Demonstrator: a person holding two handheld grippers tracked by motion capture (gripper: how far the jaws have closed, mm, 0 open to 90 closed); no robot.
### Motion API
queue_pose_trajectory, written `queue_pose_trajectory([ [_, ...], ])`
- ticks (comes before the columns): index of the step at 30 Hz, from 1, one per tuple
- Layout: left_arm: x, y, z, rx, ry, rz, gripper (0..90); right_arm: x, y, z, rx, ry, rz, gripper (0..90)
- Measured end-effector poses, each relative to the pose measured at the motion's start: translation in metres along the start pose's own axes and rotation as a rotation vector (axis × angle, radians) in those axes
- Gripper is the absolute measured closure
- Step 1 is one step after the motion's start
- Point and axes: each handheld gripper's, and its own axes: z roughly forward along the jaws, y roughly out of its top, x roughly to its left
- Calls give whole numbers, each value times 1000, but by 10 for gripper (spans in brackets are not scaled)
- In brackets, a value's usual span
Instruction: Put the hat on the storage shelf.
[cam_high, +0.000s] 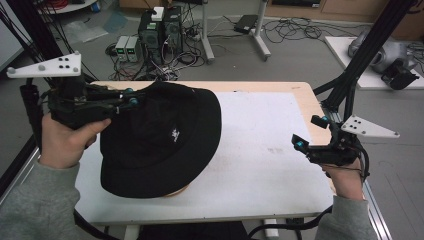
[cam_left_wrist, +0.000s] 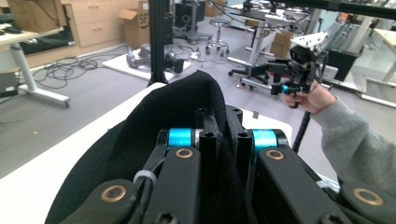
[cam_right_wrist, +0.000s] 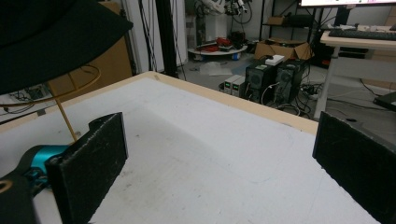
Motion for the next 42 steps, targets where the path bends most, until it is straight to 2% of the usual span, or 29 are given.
queue_pose_trajectory([
  [4,-5,-4,6,1,22,13,855,3,2,-1,3,3,-5,23],
  [11,-7,-16,17,26,29,12,854,4,2,0,5,7,-12,23],
  [24,3,-36,35,84,43,1,848,5,2,1,8,6,-17,23],
  [32,4,-40,38,79,41,5,822,5,2,0,10,7,-14,23],
  [33,4,-40,38,76,41,8,809,5,2,1,8,8,-17,23],
  [34,4,-40,38,75,41,7,751,5,1,1,14,8,-17,23],
  [35,4,-40,38,72,44,3,751,5,1,1,14,8,-17,23],
  [38,5,-40,36,64,42,-7,579,6,1,2,15,10,-16,23],
  [41,6,-39,34,46,23,-12,460,6,1,2,16,13,-18,23],
  [42,6,-39,33,42,27,-15,409,6,1,2,17,12,-19,23],
])
